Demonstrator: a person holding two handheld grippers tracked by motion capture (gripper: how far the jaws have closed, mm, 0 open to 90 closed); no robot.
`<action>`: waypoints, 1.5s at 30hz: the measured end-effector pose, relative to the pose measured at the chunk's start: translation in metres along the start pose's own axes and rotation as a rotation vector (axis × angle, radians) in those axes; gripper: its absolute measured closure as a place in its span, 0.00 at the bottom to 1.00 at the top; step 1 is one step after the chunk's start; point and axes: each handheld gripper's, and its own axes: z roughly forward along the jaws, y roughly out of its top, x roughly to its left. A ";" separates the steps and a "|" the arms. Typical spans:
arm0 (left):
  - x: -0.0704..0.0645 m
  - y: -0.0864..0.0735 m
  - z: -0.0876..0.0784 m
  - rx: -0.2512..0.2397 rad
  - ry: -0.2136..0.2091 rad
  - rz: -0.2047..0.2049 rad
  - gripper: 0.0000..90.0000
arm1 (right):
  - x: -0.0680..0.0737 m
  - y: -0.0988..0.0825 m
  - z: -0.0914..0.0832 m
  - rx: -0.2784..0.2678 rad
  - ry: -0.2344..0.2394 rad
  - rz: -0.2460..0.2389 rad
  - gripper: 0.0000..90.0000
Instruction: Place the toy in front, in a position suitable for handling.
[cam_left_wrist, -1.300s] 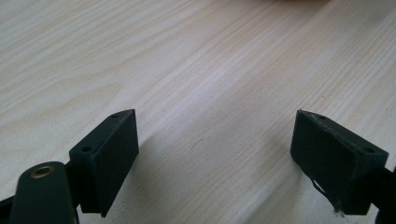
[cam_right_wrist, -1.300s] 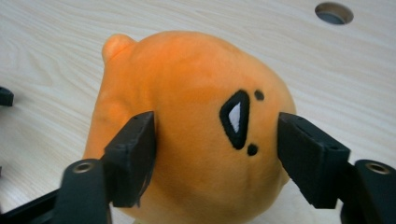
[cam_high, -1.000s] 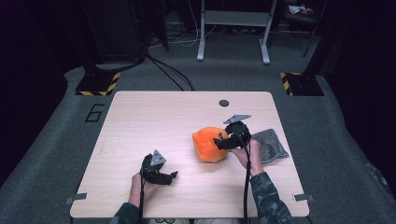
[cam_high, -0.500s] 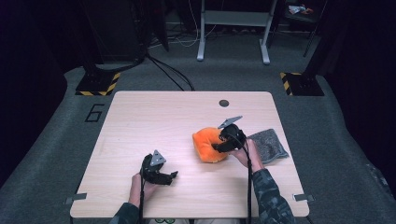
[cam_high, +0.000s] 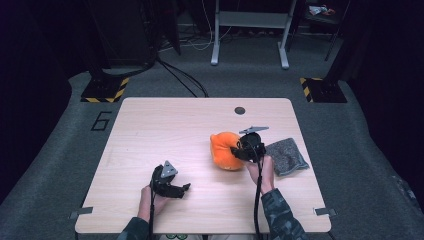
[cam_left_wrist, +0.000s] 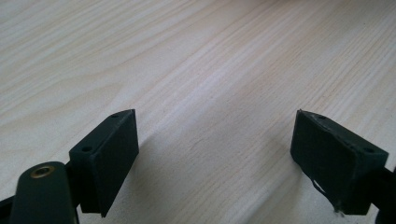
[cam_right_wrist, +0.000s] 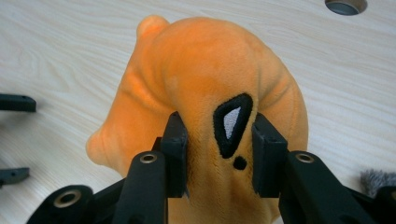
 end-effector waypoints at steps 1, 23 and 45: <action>0.000 0.000 0.000 0.000 -0.001 -0.001 0.17 | 0.003 -0.001 0.000 -0.005 -0.003 0.022 0.70; 0.000 0.000 0.000 0.000 0.001 -0.002 0.17 | 0.018 -0.013 0.003 -0.071 -0.033 -0.016 0.19; -0.001 0.011 0.002 -0.001 0.025 -0.066 0.12 | -0.058 -0.049 -0.051 -0.107 -0.087 0.030 0.07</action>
